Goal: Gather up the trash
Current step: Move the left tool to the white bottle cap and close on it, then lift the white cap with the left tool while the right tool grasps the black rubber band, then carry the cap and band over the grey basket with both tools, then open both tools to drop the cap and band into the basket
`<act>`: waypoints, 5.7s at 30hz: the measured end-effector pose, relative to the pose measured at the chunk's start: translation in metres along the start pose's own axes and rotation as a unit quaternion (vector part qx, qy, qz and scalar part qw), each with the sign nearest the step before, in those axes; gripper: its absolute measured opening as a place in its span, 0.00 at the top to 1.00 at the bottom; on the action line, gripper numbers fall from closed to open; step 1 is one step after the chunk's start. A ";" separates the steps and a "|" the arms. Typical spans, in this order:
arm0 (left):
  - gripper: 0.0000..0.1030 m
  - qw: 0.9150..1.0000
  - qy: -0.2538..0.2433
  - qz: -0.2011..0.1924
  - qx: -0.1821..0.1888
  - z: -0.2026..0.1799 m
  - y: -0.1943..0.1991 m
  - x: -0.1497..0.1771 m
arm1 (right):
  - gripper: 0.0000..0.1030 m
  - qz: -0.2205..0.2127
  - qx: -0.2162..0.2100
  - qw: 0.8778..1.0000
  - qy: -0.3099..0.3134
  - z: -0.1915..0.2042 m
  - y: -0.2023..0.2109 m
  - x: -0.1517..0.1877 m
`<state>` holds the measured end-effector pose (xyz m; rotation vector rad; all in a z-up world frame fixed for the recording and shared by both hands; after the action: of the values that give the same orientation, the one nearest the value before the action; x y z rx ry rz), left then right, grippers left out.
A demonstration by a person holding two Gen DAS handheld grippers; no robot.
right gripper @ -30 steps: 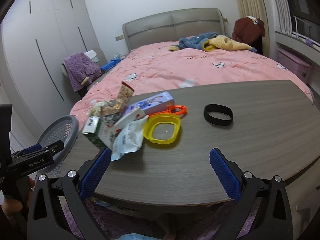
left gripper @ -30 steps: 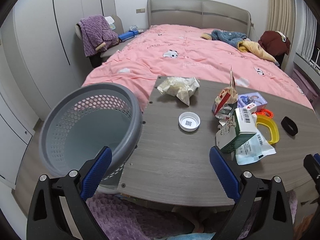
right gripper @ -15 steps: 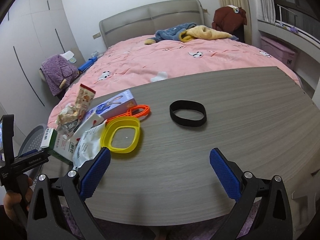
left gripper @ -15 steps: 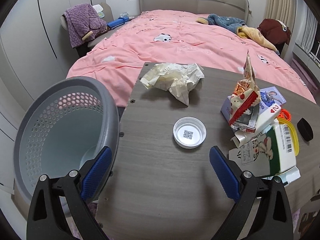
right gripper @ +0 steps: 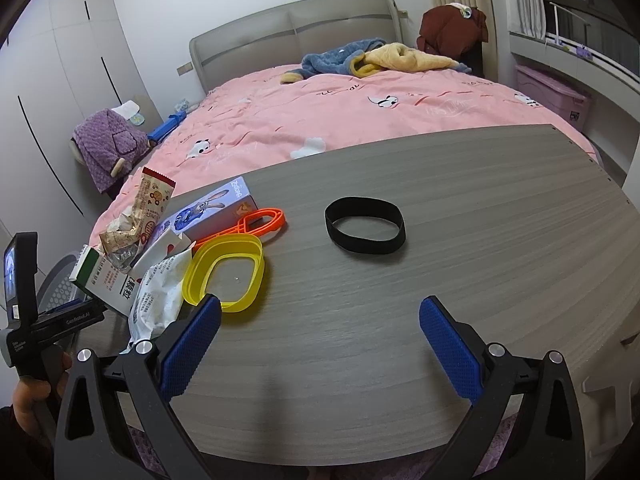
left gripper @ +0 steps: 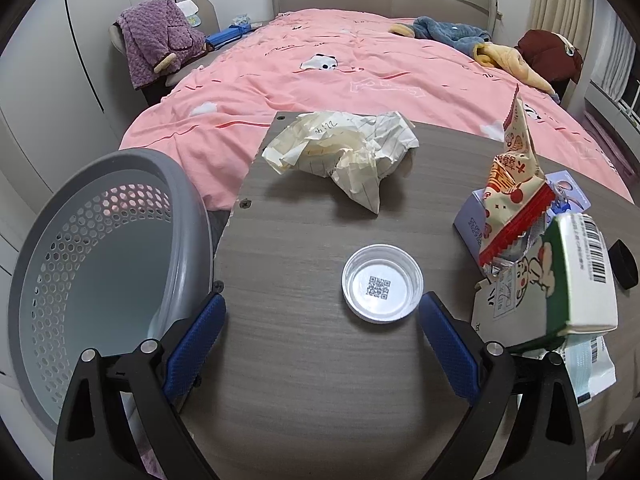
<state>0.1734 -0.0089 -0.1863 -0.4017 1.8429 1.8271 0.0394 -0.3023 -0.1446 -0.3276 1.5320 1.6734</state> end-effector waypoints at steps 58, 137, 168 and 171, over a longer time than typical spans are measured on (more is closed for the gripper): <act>0.62 0.998 -0.015 -0.061 0.013 -0.014 0.074 -0.011 | 0.09 0.089 0.087 0.989 0.074 -0.045 -0.081 -0.035; 0.37 0.984 0.145 -0.044 -0.091 0.256 0.063 0.028 | 0.53 0.114 -0.268 0.910 0.296 0.443 -0.055 0.056; 0.31 0.983 0.137 -0.065 -0.100 0.238 0.095 0.033 | 0.39 0.086 -0.257 0.921 0.279 0.409 -0.029 0.046; 0.31 0.984 0.134 -0.069 -0.097 0.233 0.099 0.033 | 0.36 0.083 -0.254 0.923 0.275 0.401 -0.026 0.047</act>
<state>0.1263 0.2308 -0.1137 -0.8629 1.7585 1.9380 0.1599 0.0820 -0.1041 -1.0416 1.5096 2.2366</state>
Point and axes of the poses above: each gripper's, at about its wrist camera, not at the fingertips, and y roughly against the way its jaws point, z to its left, x to its underside, the point moved 10 cm from there along -y, roughly the way its jaws point
